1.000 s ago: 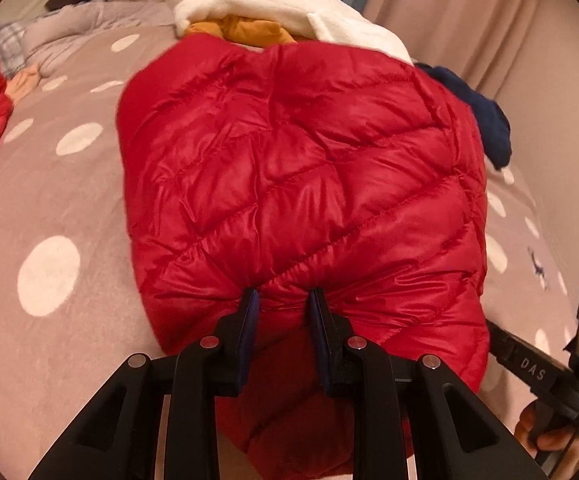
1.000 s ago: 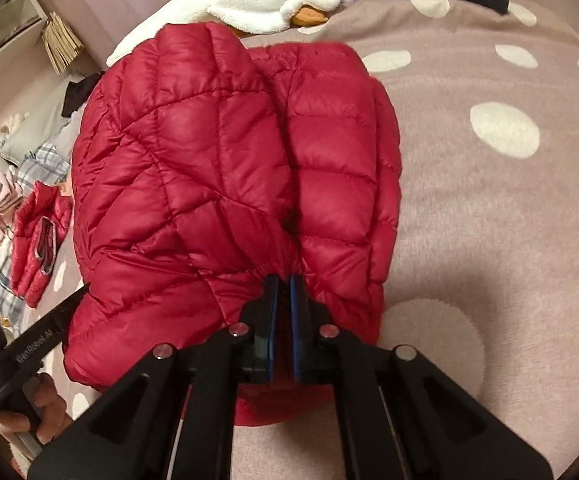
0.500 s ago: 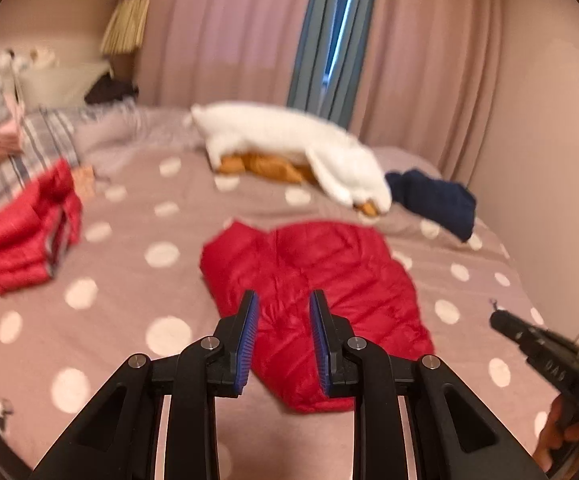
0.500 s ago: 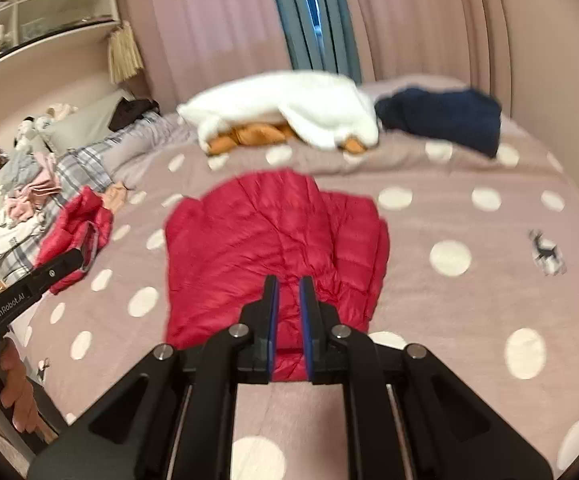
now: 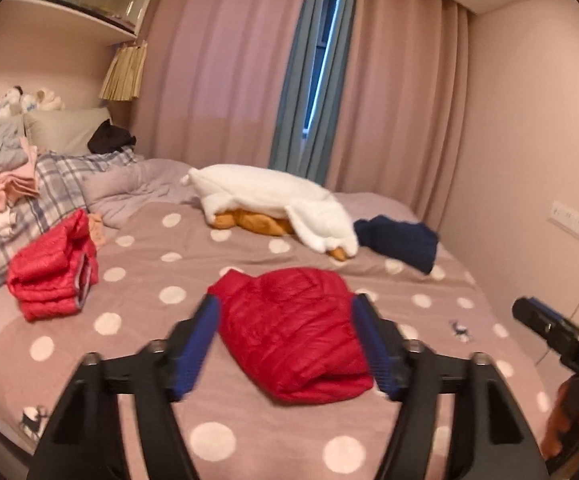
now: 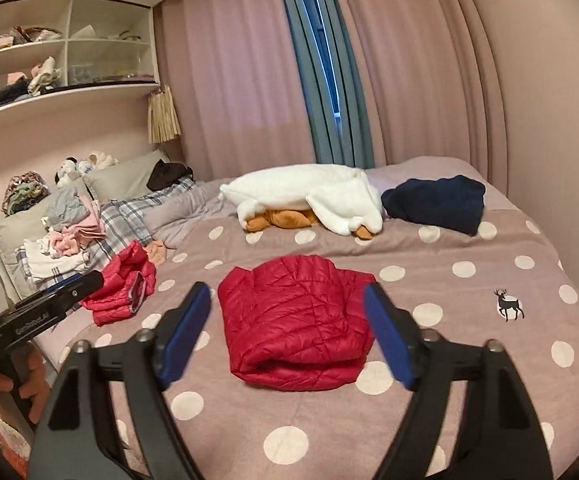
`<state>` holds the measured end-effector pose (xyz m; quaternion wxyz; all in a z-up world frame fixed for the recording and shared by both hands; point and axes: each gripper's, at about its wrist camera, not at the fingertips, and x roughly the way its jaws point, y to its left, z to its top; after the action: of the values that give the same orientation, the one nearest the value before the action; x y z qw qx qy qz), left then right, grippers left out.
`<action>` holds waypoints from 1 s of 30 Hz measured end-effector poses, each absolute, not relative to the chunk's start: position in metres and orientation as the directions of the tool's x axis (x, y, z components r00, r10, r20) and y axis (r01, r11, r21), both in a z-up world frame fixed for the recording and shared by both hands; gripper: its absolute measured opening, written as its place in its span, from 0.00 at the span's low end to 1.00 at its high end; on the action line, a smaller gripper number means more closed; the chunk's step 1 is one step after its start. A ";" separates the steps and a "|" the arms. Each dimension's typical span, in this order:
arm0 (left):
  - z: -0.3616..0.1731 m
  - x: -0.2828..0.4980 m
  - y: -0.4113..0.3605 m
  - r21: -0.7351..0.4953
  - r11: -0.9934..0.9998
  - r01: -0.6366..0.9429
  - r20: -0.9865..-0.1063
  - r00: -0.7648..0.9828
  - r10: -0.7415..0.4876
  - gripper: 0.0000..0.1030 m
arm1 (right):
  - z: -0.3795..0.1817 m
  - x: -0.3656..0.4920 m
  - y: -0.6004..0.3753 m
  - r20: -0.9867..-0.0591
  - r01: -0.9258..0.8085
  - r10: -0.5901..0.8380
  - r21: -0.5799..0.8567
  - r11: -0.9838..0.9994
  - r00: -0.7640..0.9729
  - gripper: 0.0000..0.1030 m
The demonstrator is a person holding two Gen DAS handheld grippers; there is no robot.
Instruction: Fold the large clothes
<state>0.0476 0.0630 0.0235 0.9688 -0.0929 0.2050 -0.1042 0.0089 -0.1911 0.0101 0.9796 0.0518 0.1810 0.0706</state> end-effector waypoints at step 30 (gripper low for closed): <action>0.036 0.031 0.056 -0.192 0.969 0.153 -0.364 0.906 -0.215 1.00 | 0.016 -0.011 -0.179 -0.341 -0.107 0.128 0.080 0.991 0.931 1.00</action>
<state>0.0313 0.0561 0.0360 0.9730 -0.0797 0.1947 -0.0946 -0.0107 -0.1795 0.0161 0.9823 0.0300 0.1753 0.0596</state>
